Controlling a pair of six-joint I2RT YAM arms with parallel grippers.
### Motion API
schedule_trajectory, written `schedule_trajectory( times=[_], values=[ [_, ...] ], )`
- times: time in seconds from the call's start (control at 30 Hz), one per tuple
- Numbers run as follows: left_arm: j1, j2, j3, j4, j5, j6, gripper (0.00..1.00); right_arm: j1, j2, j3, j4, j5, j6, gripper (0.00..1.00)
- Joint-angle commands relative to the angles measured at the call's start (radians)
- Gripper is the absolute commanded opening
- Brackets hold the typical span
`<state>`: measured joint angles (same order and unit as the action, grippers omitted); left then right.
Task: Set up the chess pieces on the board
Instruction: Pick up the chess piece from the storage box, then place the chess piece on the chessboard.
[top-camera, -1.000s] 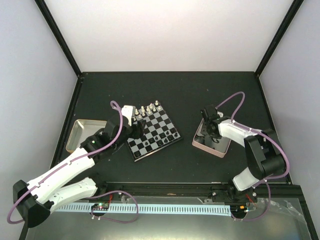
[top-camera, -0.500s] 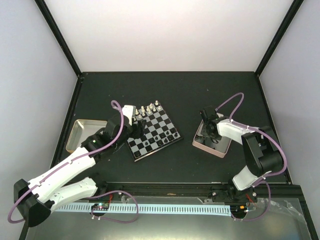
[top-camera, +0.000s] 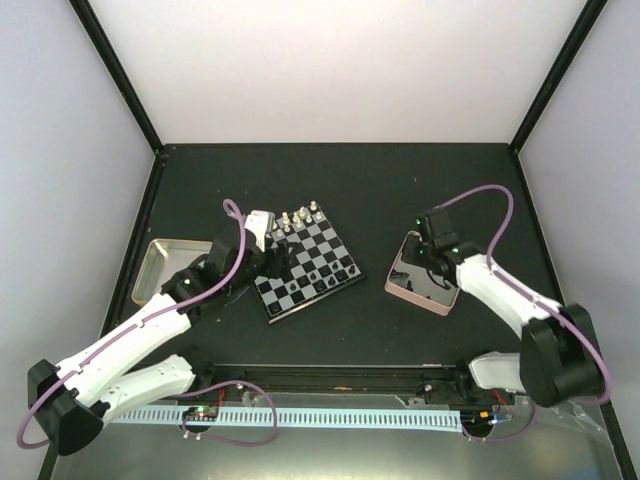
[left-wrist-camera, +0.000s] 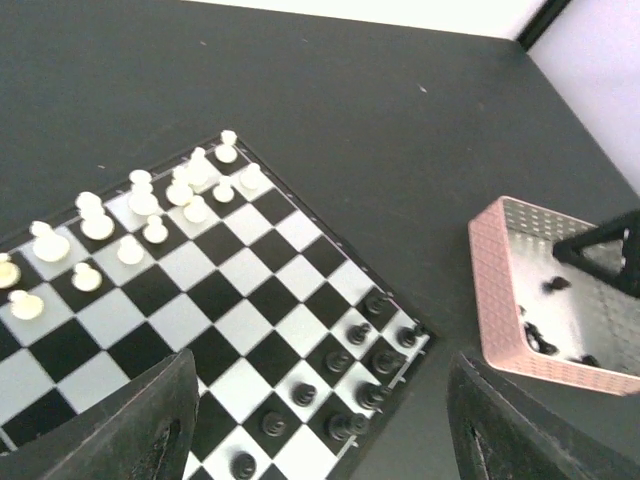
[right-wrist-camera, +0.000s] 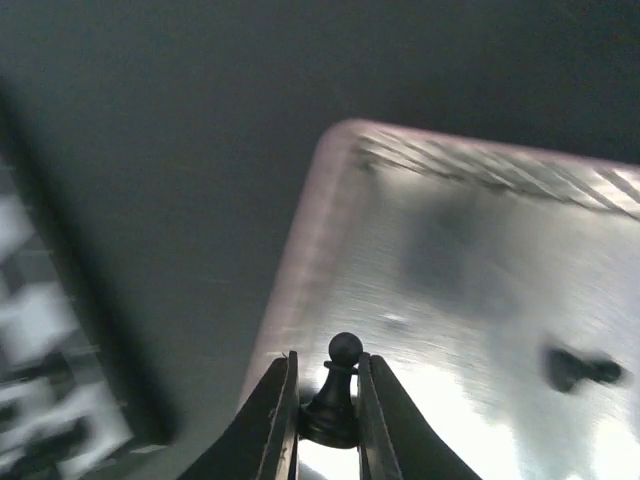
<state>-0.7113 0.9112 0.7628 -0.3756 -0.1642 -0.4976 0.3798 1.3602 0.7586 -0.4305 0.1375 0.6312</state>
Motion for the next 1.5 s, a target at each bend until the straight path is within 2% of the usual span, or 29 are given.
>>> schedule_trajectory(
  times=[0.0, 0.13, 0.2, 0.37, 0.43, 0.53, 0.67, 0.83, 1.07, 1.2, 1.3, 1.37, 1.47],
  values=[
    [0.027, 0.002, 0.069, 0.028, 0.182, -0.022, 0.71, 0.001, -0.165, -0.008, 0.177, -0.329, -0.158, 0.13],
    [0.068, 0.01, 0.128, 0.049, 0.419, -0.064, 0.74, 0.023, -0.258, -0.01, 0.321, -0.731, -0.202, 0.15],
    [0.09, 0.013, 0.145, 0.089, 0.544, -0.1, 0.76, 0.047, -0.286, -0.011, 0.395, -0.876, -0.191, 0.15],
    [0.125, 0.048, 0.146, 0.24, 0.849, -0.239, 0.77, 0.133, -0.33, 0.0, 0.557, -1.093, -0.173, 0.17],
    [0.125, 0.075, 0.147, 0.293, 0.951, -0.289, 0.77, 0.172, -0.327, 0.03, 0.558, -1.137, -0.201, 0.17],
    [0.124, 0.11, 0.166, 0.306, 1.06, -0.312, 0.75, 0.225, -0.314, 0.081, 0.508, -1.156, -0.272, 0.17],
    [0.124, 0.124, 0.172, 0.332, 1.148, -0.346, 0.69, 0.26, -0.286, 0.131, 0.449, -1.183, -0.351, 0.17],
    [0.124, 0.116, 0.162, 0.355, 1.178, -0.376, 0.56, 0.276, -0.255, 0.172, 0.393, -1.166, -0.431, 0.17],
    [0.125, 0.124, 0.164, 0.374, 1.193, -0.427, 0.48, 0.295, -0.23, 0.242, 0.232, -1.068, -0.585, 0.17],
    [0.126, 0.134, 0.164, 0.369, 1.194, -0.434, 0.3, 0.304, -0.222, 0.272, 0.17, -1.003, -0.646, 0.17],
    [0.128, 0.14, 0.161, 0.362, 1.187, -0.434, 0.22, 0.308, -0.21, 0.297, 0.125, -0.99, -0.681, 0.16],
    [0.132, 0.145, 0.159, 0.36, 1.184, -0.436, 0.21, 0.313, -0.209, 0.301, 0.113, -0.99, -0.701, 0.16],
    [0.136, 0.149, 0.159, 0.366, 1.187, -0.447, 0.29, 0.32, -0.212, 0.299, 0.099, -0.979, -0.723, 0.15]
  ],
)
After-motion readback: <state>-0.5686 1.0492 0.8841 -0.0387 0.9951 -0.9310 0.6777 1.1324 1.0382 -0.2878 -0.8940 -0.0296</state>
